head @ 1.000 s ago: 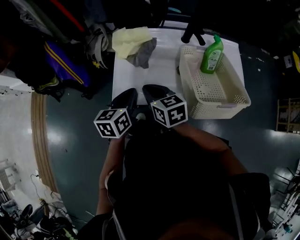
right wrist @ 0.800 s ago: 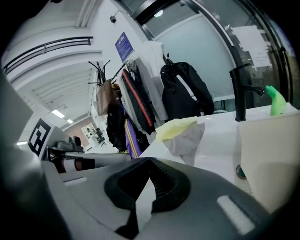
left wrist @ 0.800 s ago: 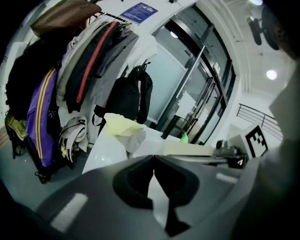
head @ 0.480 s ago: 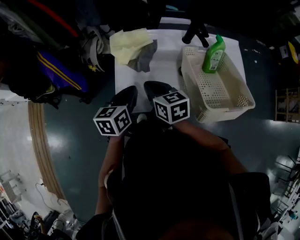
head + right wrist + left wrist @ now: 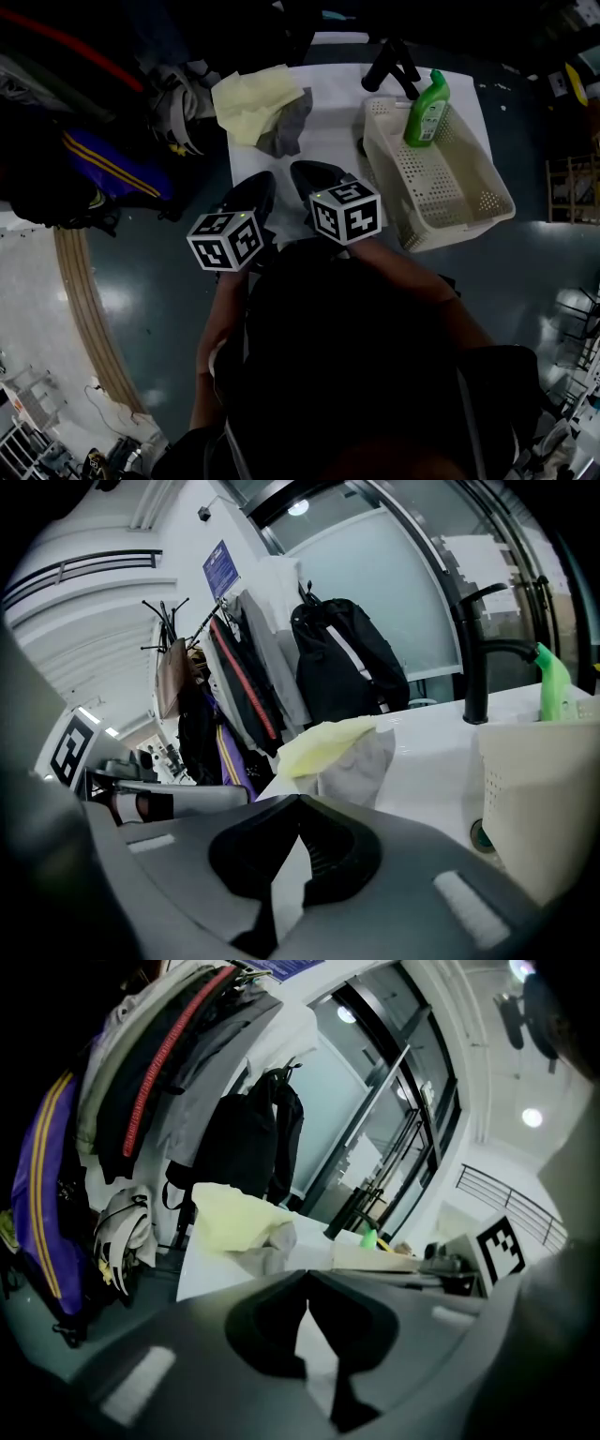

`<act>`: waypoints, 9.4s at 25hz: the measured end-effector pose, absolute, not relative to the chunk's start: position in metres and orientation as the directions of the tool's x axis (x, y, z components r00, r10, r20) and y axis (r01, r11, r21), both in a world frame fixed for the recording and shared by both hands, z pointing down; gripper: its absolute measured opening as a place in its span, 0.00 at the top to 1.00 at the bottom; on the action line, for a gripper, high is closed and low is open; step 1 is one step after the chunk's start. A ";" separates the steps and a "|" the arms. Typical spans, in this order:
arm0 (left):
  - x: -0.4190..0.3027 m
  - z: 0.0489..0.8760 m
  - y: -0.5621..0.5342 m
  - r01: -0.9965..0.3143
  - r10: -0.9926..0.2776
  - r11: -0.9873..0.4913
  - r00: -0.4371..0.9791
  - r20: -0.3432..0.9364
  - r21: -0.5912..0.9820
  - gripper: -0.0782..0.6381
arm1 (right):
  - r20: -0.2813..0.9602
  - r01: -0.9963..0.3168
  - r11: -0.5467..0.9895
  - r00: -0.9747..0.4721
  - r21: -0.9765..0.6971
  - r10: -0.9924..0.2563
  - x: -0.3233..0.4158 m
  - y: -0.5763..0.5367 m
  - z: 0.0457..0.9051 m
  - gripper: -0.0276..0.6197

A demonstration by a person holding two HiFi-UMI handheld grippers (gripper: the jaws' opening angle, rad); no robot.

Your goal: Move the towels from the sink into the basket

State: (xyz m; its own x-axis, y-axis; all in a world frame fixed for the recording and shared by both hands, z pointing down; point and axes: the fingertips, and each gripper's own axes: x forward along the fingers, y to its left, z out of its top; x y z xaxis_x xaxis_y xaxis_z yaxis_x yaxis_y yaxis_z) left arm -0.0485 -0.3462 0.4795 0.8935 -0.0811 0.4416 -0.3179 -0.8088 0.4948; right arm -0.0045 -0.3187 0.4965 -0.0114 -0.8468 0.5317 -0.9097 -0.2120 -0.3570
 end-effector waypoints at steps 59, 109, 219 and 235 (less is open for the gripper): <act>-0.019 0.507 -0.400 -0.229 0.051 -0.835 0.874 0.484 0.501 0.88 | 0.621 -0.888 -0.279 -0.010 -0.365 -0.783 0.029 -0.377 0.543 0.93; 0.083 0.350 -0.259 0.017 0.110 -0.906 0.975 0.196 0.422 0.88 | 0.346 -0.946 -0.195 0.098 -0.259 -0.933 0.089 -0.247 0.326 0.93; 0.111 0.330 -0.293 0.162 0.256 -0.878 0.954 0.155 0.450 0.88 | 0.568 -0.942 -0.326 0.229 -0.074 -0.790 0.137 -0.217 0.309 0.96; 0.059 0.376 -0.377 0.000 0.119 -0.885 0.967 0.227 0.466 0.88 | 0.593 -0.958 -0.231 0.089 -0.168 -0.801 0.084 -0.295 0.348 0.96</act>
